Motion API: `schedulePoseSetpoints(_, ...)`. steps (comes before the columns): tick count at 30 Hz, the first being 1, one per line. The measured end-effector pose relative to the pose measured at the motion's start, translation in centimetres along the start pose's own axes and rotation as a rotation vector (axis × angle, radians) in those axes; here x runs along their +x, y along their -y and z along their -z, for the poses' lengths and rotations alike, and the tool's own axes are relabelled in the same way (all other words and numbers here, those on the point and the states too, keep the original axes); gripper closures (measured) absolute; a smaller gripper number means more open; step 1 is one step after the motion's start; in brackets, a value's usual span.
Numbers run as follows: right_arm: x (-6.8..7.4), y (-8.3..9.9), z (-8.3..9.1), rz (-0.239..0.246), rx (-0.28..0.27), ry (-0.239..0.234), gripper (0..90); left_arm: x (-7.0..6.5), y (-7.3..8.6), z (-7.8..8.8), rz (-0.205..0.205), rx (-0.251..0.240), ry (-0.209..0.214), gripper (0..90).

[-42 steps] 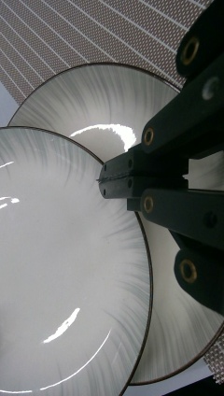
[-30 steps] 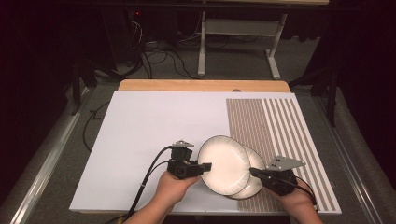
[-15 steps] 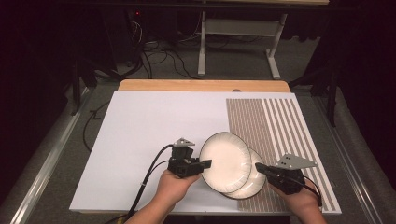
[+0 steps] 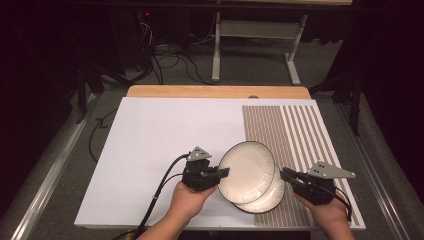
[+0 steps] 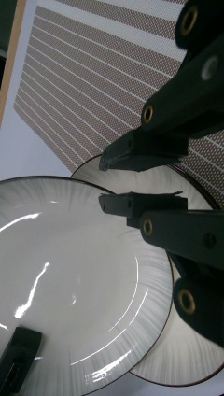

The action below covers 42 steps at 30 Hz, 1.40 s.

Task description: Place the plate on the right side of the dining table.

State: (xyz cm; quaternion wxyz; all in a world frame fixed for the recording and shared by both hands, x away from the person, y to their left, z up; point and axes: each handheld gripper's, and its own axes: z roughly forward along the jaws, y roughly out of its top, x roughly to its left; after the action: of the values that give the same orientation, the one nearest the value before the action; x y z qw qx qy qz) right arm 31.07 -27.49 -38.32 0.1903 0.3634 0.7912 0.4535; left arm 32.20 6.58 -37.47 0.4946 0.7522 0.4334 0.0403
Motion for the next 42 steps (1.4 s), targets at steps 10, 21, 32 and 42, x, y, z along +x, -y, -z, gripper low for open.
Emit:
schedulePoseSetpoints(10, -0.8, -0.4, 1.4, -0.042, -0.083, 0.009, 62.9, -0.4, 0.0, 0.5, -0.089, -0.055, -0.028, 80.8)
schedulePoseSetpoints(21, -1.5, -0.9, 3.7, -0.055, -0.226, 0.073, 33.9, -0.7, 0.7, 0.8, -0.197, -0.126, -0.043, 80.7)
schedulePoseSetpoints(32, -2.0, -0.6, 4.5, -0.104, -0.272, 0.139, 1.5, -1.0, 1.0, 0.8, -0.250, -0.154, -0.042, 80.4)
schedulePoseSetpoints(42, -1.8, -0.6, 4.9, -0.080, -0.291, 0.164, 0.9, -0.9, 1.1, 0.7, -0.261, -0.151, -0.041, 80.1)
